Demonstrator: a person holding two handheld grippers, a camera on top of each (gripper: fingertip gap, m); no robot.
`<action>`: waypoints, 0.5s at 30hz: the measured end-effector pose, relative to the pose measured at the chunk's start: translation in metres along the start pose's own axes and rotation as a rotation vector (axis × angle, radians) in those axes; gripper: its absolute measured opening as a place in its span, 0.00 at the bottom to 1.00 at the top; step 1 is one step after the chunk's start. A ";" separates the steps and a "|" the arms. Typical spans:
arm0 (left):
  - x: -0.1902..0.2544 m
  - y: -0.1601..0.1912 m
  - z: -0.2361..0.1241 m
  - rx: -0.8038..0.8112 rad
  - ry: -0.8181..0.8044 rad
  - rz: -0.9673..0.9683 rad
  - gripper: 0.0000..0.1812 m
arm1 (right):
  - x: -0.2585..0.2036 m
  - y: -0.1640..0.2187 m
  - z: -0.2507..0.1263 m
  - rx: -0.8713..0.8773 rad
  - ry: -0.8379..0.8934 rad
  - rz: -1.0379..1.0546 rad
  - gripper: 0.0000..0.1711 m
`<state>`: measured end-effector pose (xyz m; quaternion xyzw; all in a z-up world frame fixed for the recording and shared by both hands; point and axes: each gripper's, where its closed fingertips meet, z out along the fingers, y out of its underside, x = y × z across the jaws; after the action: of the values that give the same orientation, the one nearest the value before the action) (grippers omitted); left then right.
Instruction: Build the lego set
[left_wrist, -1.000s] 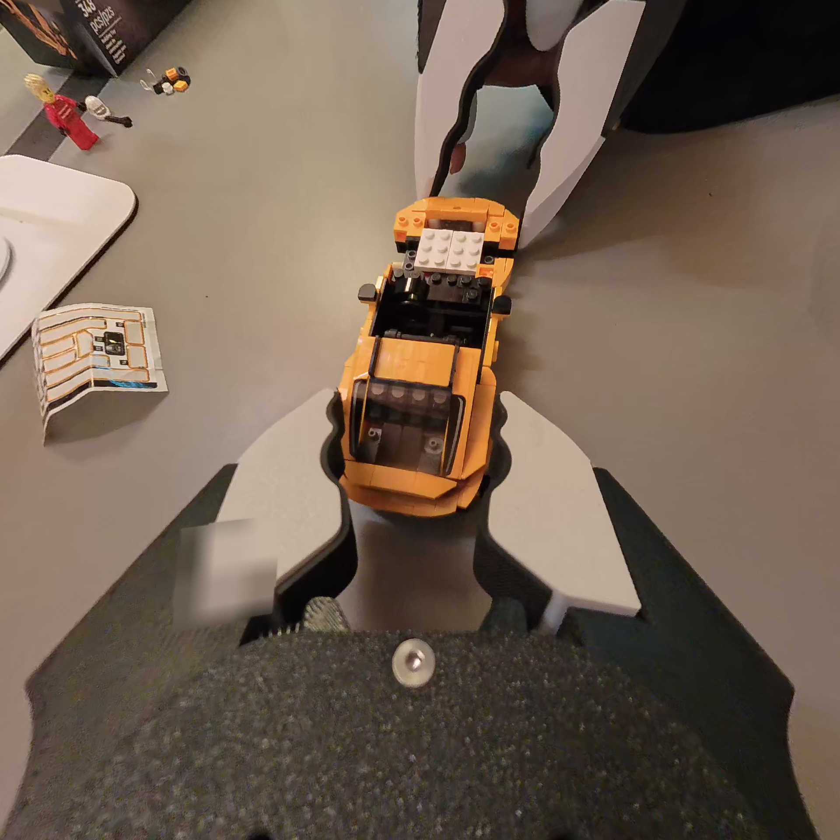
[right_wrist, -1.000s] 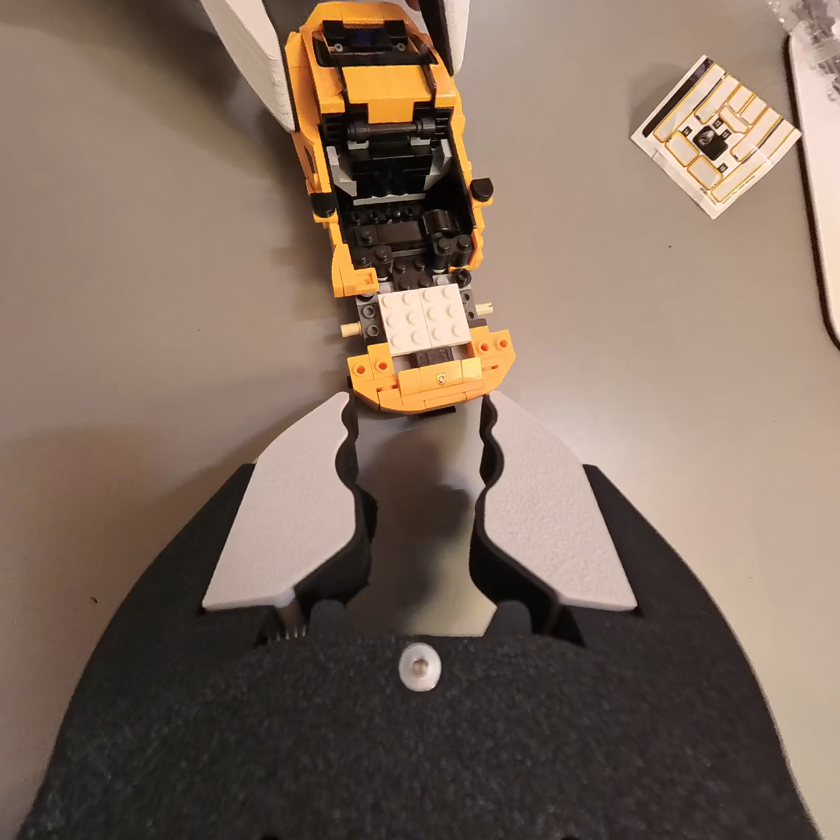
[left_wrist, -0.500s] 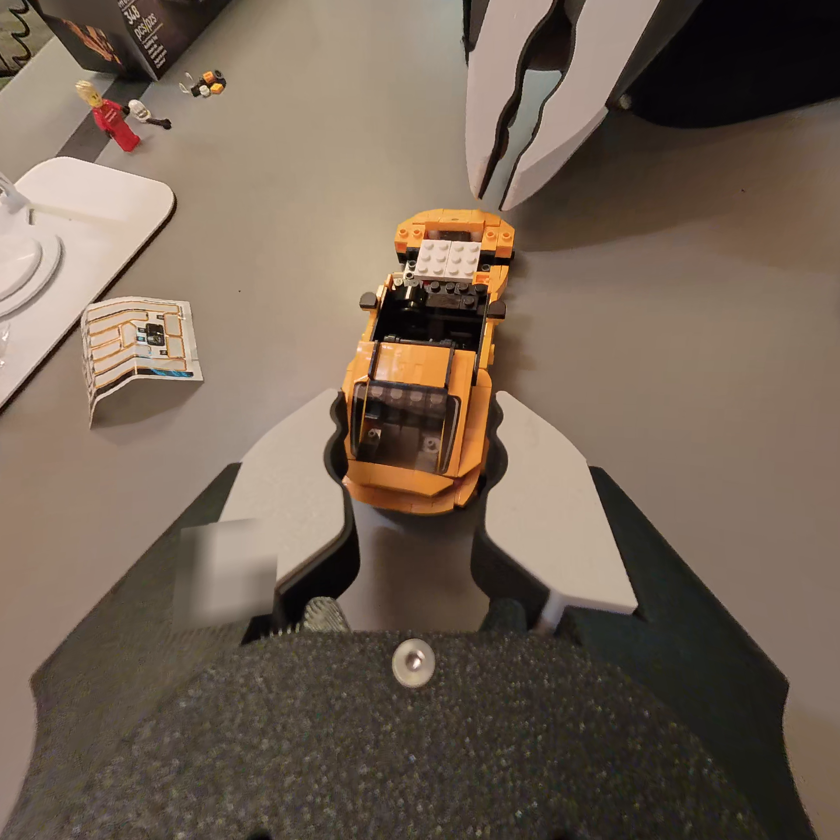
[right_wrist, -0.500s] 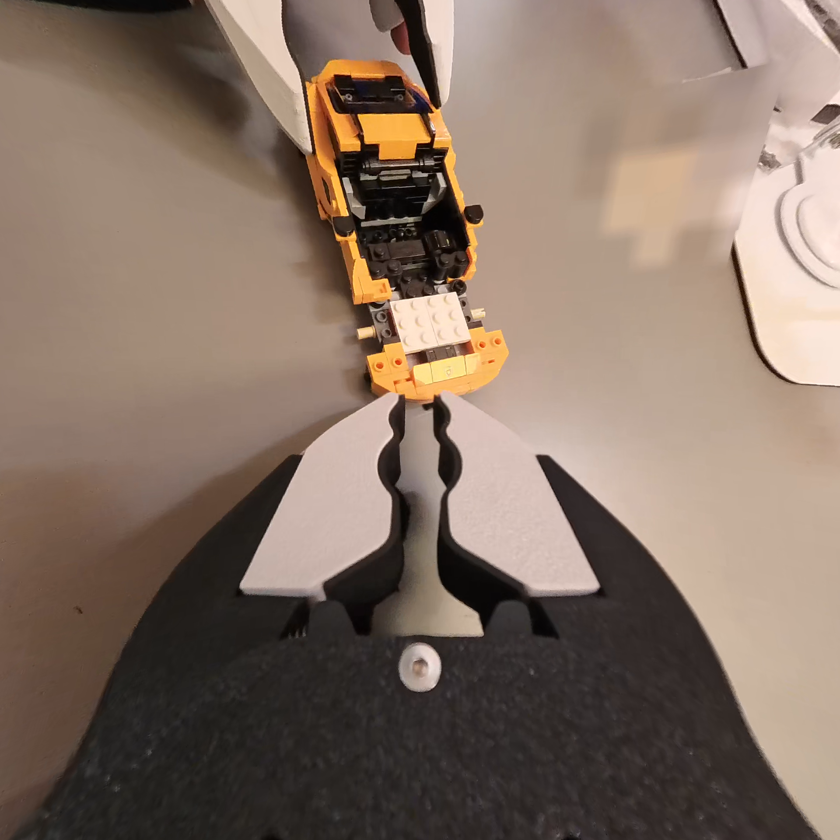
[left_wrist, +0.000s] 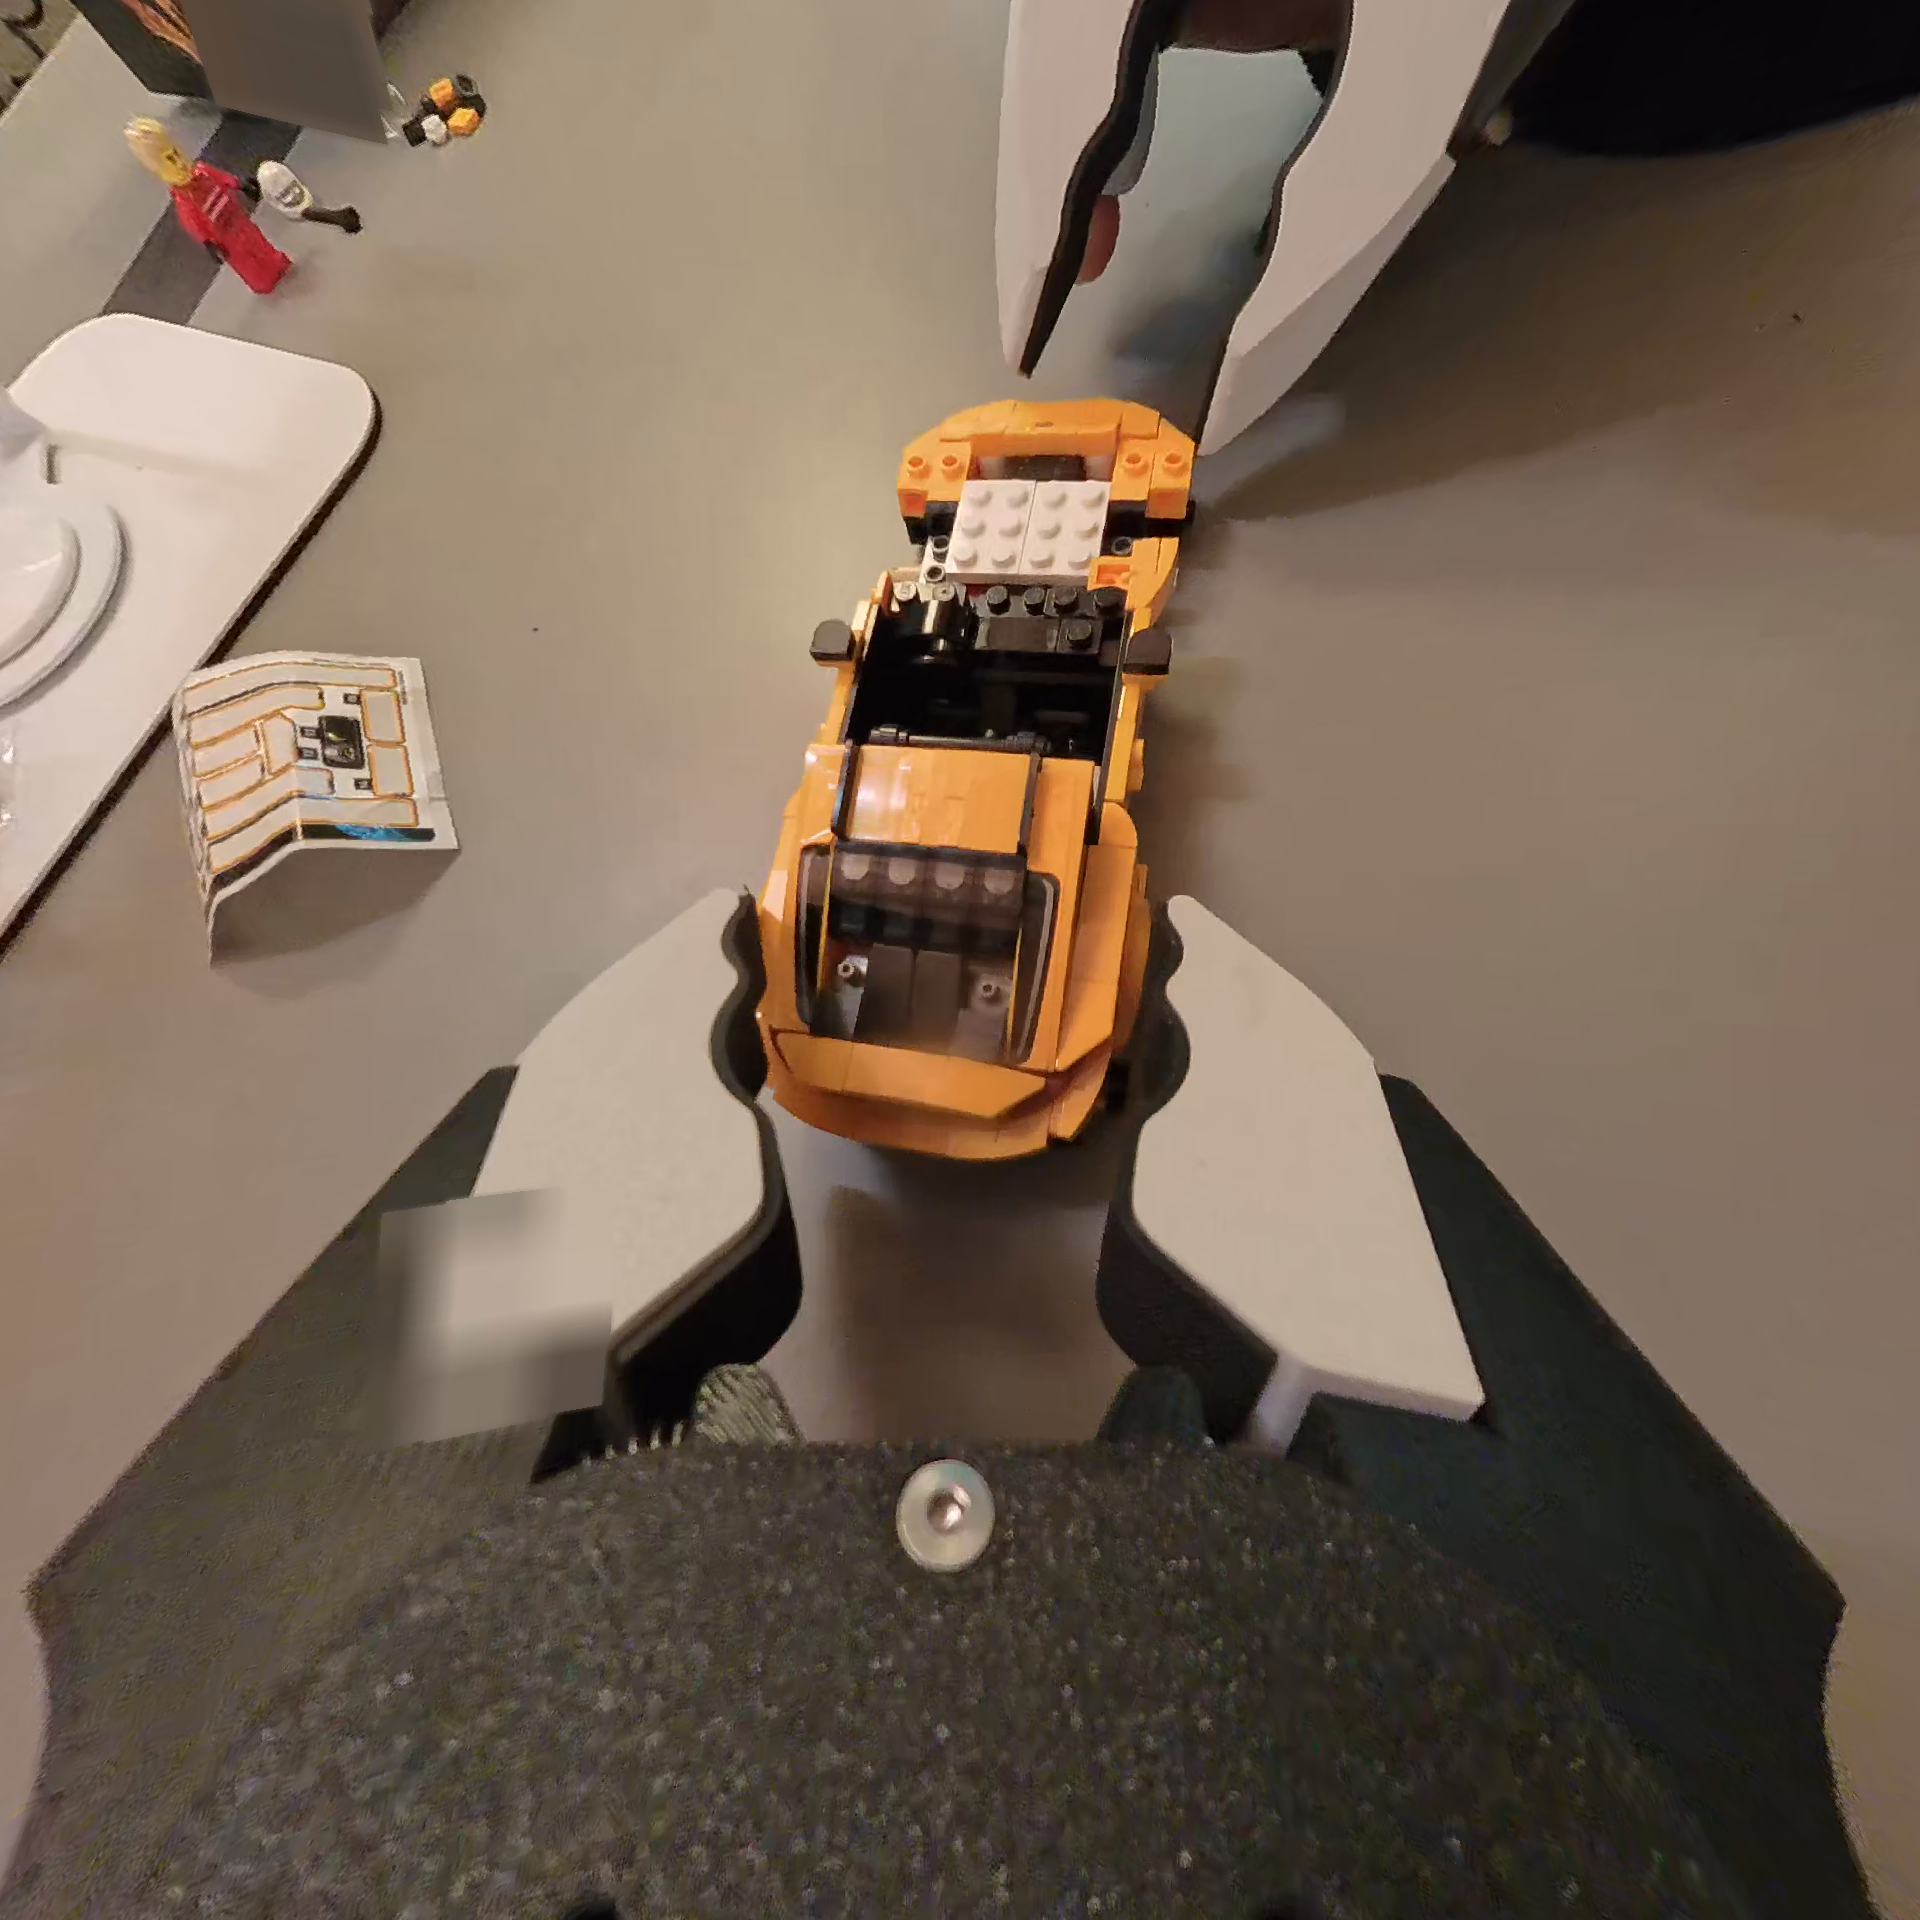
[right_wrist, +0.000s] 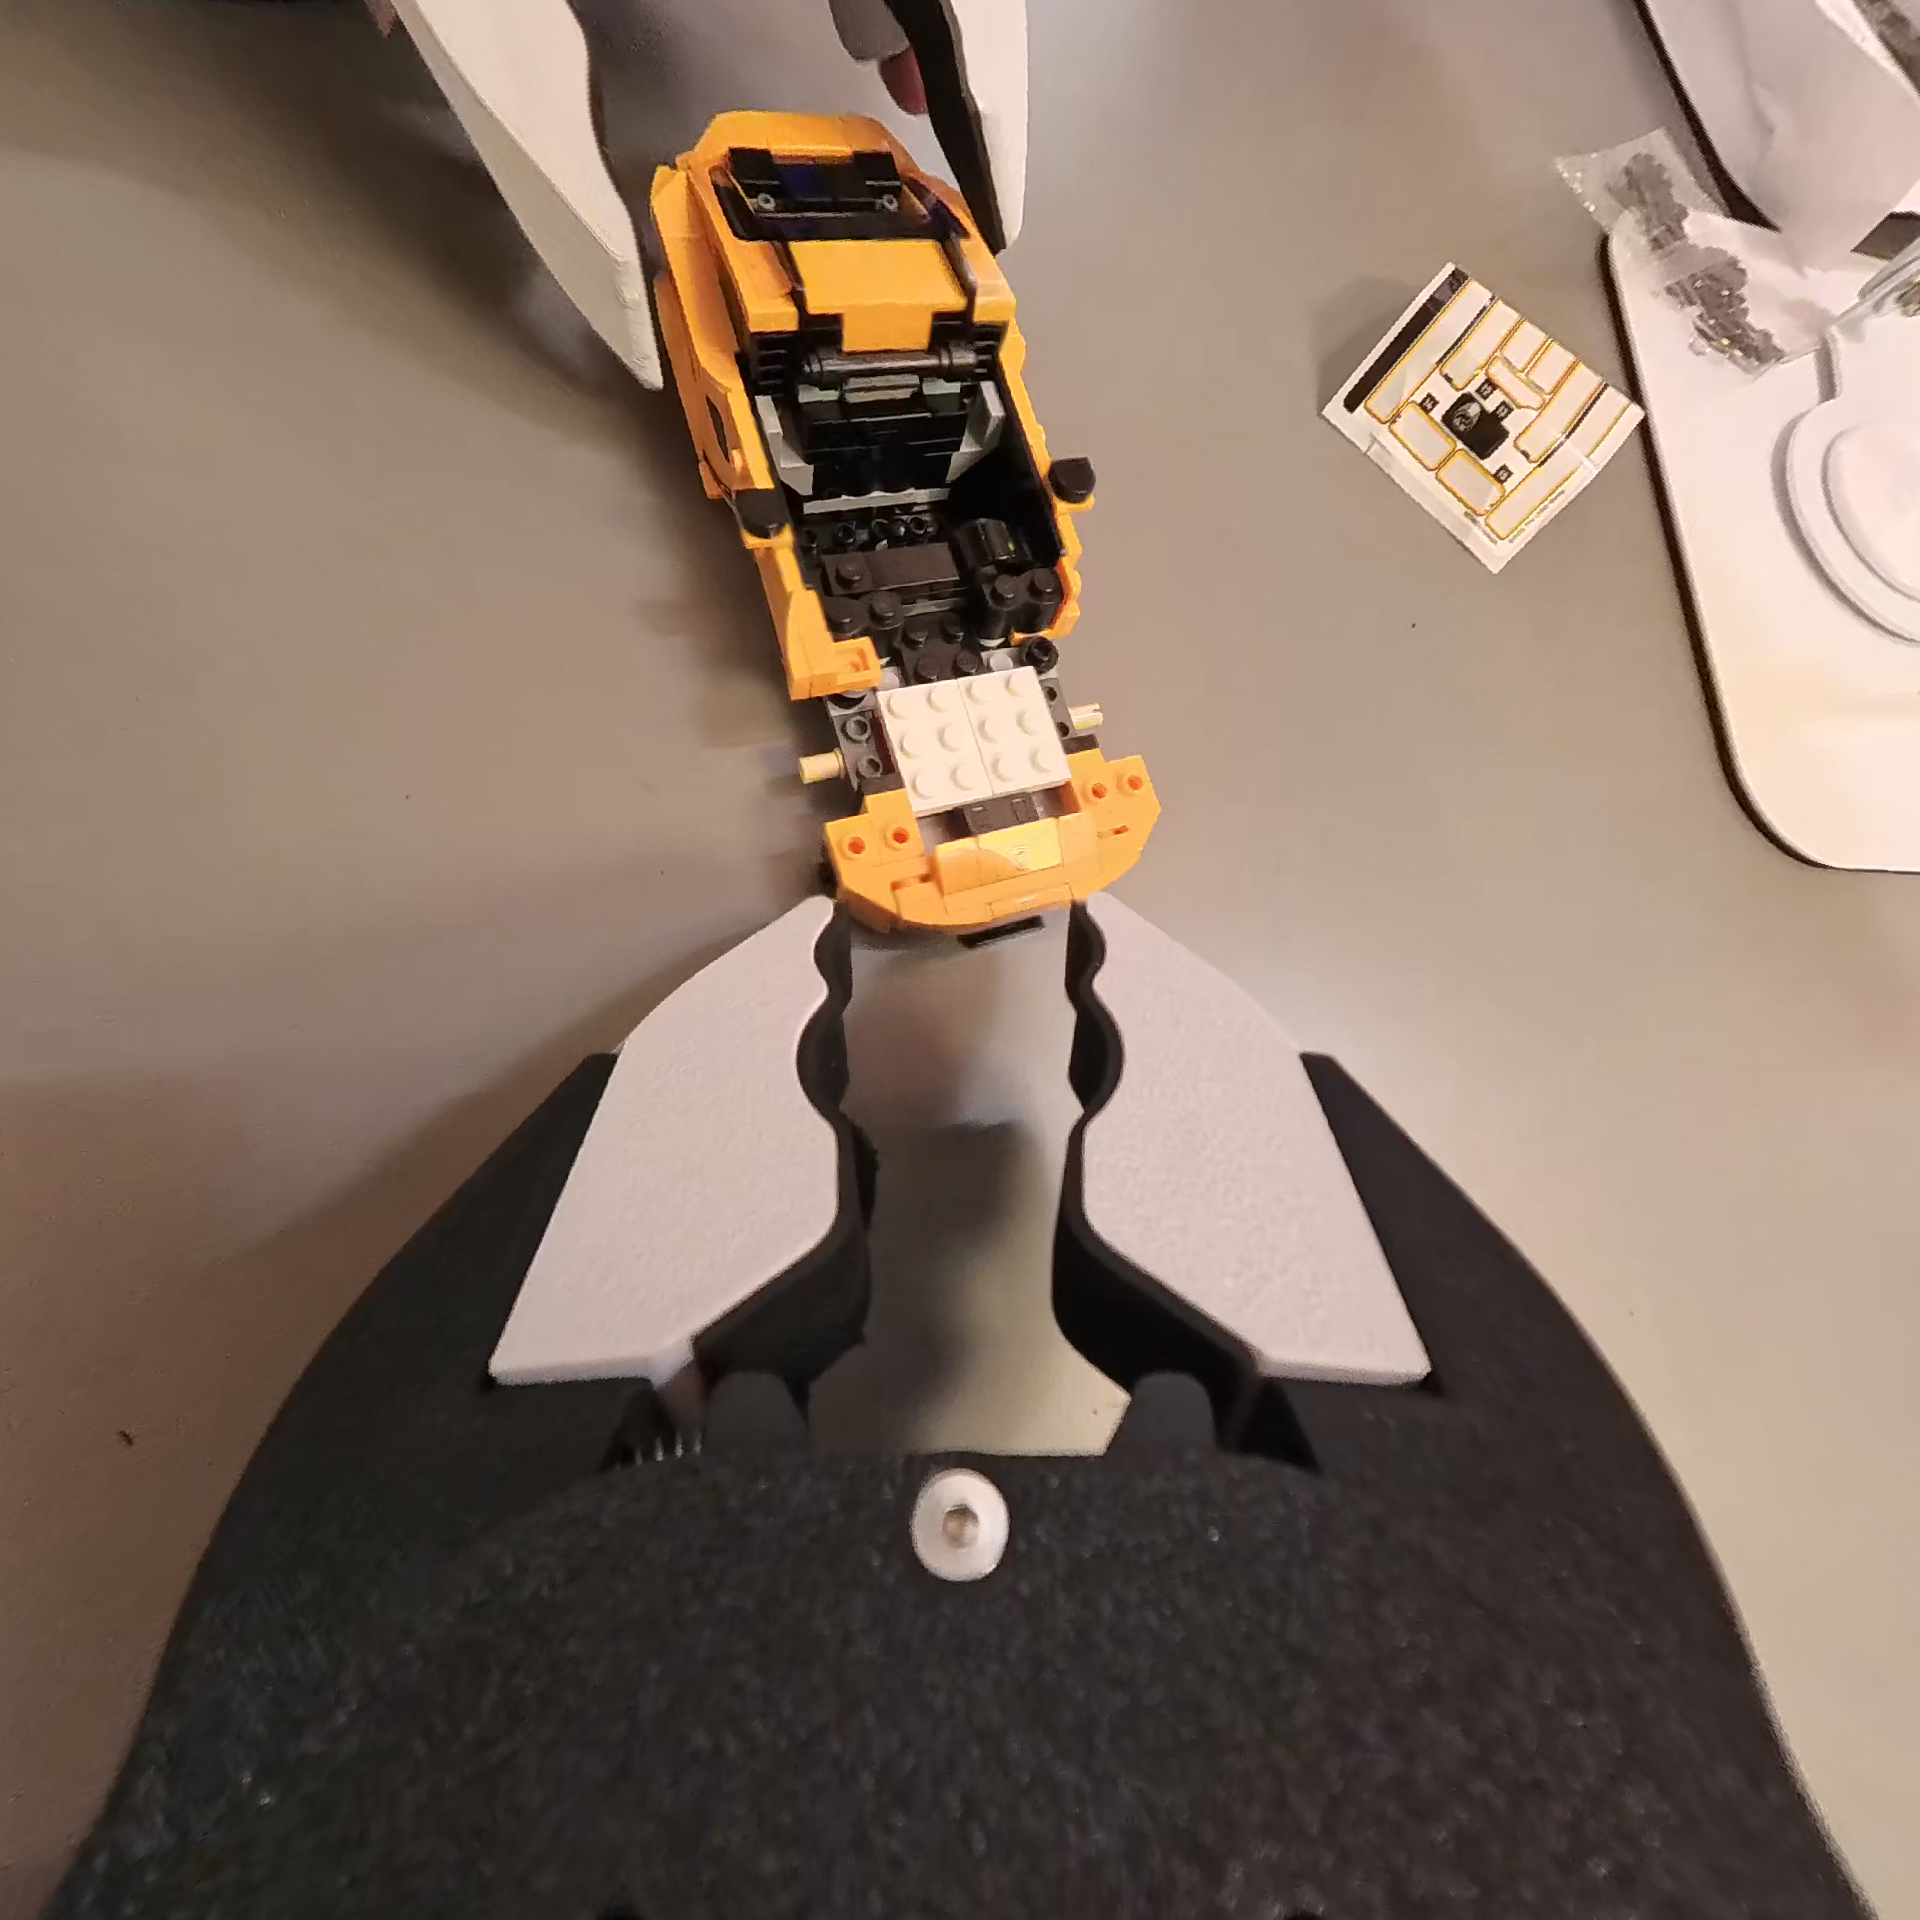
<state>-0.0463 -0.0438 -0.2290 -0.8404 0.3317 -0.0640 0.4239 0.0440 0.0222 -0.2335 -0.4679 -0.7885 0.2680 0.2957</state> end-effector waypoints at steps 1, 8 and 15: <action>-0.001 0.000 0.000 -0.008 0.001 -0.021 0.38 | 0.000 -0.002 -0.001 0.012 0.004 -0.003 0.23; 0.009 -0.019 -0.018 0.128 0.375 -0.661 0.36 | -0.008 -0.033 -0.017 0.200 -0.016 -0.068 0.30; 0.006 -0.018 -0.022 0.166 0.549 -0.990 0.36 | -0.014 -0.032 -0.014 0.191 -0.018 -0.121 0.31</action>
<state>-0.0411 -0.0541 -0.2027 -0.8119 -0.0097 -0.4969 0.3063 0.0406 -0.0021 -0.2044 -0.3867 -0.7889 0.3278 0.3473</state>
